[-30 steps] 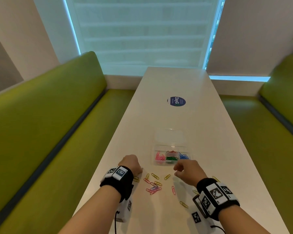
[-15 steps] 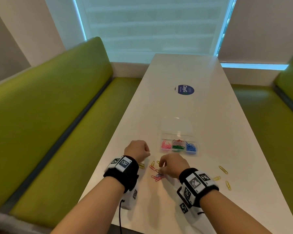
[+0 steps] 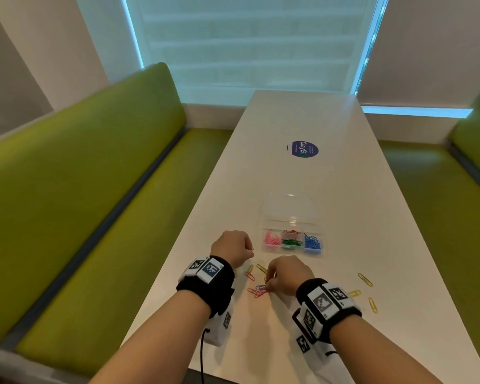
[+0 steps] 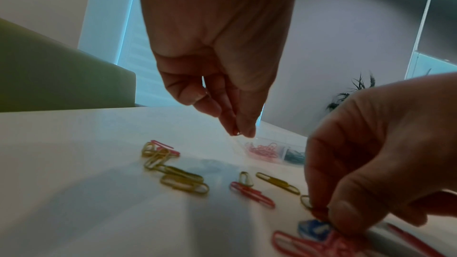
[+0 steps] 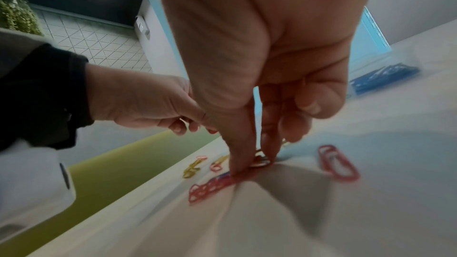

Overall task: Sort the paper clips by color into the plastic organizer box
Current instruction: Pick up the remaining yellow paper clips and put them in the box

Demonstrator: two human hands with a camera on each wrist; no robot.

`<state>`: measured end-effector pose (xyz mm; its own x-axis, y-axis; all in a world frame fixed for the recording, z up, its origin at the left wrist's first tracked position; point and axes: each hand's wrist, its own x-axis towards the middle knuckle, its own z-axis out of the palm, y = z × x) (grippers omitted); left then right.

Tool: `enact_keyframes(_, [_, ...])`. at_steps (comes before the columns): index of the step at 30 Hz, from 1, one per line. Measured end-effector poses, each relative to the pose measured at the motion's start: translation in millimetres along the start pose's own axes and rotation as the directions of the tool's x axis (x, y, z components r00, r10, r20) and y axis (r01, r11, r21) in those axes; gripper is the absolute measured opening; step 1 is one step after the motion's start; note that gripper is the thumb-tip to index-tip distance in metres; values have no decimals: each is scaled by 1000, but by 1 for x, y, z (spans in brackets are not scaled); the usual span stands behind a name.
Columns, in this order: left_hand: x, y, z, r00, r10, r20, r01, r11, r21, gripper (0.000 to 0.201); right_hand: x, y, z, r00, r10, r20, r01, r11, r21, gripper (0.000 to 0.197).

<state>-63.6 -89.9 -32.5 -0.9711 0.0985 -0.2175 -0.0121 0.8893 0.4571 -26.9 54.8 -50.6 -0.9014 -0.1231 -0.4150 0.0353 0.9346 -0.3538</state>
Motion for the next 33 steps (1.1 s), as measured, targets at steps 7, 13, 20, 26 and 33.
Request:
enact_keyframes(7, [1, 8, 2, 999, 40, 21, -40, 999, 16, 15, 0, 16, -4, 995, 91, 39, -93, 995, 31, 19])
enact_keyframes(13, [11, 27, -2, 995, 93, -23, -93, 996, 18, 22, -2, 27, -6, 994, 95, 55, -100, 991, 88, 17])
enact_keyframes(20, [38, 65, 5, 984, 180, -15, -180, 983, 26, 30, -6, 44, -9, 994, 113, 6, -113, 991, 67, 18])
enact_keyframes(26, [59, 84, 18, 981, 196, 19, -196, 975, 104, 28, -13, 60, -10, 991, 126, -41, -121, 985, 122, 18])
enact_keyframes(33, [66, 86, 28, 982, 182, 44, -187, 966, 176, 25, -14, 64, -12, 991, 120, -53, -113, 987, 115, 24])
